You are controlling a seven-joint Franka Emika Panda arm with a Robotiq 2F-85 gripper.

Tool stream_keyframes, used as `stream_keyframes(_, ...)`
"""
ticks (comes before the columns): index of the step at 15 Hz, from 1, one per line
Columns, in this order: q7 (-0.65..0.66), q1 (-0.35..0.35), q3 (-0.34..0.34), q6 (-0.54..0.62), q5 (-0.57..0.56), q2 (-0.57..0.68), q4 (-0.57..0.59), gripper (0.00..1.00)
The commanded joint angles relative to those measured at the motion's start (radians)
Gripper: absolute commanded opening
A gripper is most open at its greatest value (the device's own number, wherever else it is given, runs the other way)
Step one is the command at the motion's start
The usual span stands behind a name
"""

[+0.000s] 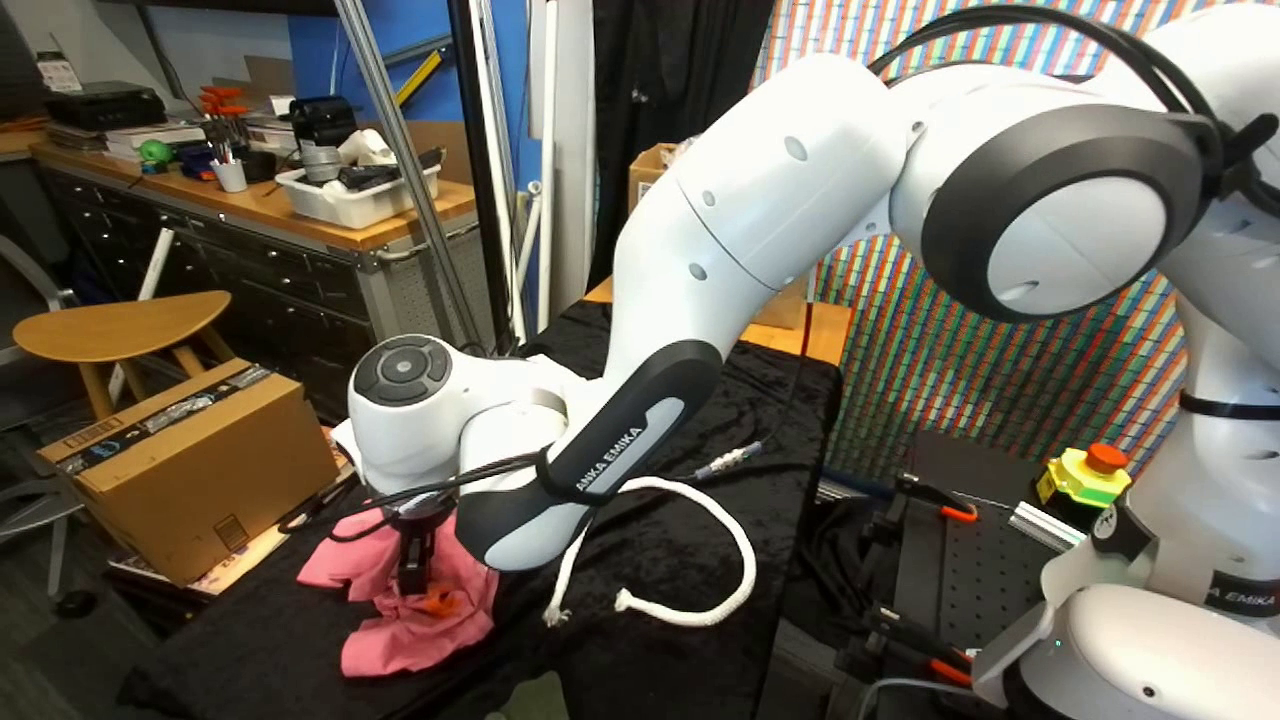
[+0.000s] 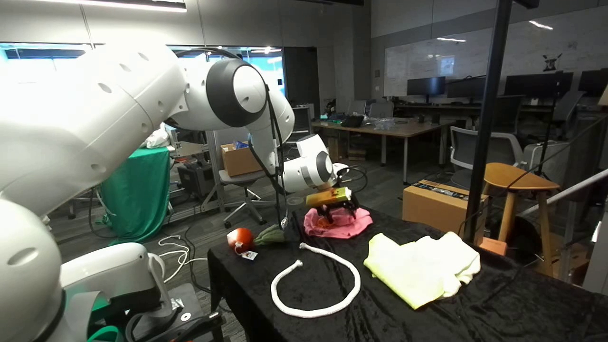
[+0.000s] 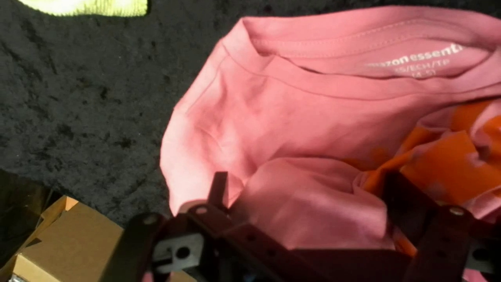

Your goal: Put all the objects together on the right side of the table

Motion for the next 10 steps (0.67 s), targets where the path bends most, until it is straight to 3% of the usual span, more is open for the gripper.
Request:
stream_keyframes(1,0.070,0.056,-0.079,0.020,-0.068,0.009,0.038,1.00)
stream_keyframes(6,0.278,0.185,-0.277,0.054,-0.233,0.050,0.068,1.00)
stream_keyframes(10,0.387,0.226,-0.333,0.020,-0.312,0.089,0.083,1.00)
